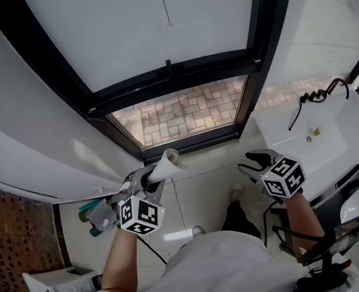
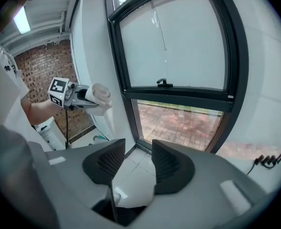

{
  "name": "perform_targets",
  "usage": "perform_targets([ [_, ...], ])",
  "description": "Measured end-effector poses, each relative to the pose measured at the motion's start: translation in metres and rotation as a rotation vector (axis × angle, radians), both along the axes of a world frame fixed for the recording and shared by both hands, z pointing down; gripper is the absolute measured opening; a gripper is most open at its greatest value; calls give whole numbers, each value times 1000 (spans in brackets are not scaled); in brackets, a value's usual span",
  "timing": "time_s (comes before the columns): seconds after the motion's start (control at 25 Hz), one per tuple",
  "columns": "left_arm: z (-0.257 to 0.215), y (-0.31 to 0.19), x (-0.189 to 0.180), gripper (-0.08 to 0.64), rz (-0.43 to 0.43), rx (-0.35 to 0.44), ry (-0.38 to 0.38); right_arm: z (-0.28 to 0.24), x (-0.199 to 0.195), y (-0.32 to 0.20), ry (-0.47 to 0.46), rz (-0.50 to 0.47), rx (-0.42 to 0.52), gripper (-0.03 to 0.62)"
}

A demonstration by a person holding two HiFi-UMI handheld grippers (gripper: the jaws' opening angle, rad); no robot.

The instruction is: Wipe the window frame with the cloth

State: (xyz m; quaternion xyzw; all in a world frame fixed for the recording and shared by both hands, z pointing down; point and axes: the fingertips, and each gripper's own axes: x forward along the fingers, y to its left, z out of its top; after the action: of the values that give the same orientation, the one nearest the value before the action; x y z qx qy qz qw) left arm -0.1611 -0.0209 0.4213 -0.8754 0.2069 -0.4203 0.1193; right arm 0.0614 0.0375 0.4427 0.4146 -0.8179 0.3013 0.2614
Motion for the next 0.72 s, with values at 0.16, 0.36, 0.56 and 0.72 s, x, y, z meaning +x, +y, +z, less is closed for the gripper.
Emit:
perform_targets([
  [0.16,-14,25,-38,89,2,11,33,-19,-26,27,6,76,41,176],
  [0.36,-34,37,-48,89,-16,28,62,-47,-21,37,27,109,90,176],
  [0.56,-53,45,-43,89,-37,53,68,-88,-20,36,12,86,170,176],
  [0.72,-62,51,-31,89,-31,60,66,-110,-13,39,-13,76,221,176],
])
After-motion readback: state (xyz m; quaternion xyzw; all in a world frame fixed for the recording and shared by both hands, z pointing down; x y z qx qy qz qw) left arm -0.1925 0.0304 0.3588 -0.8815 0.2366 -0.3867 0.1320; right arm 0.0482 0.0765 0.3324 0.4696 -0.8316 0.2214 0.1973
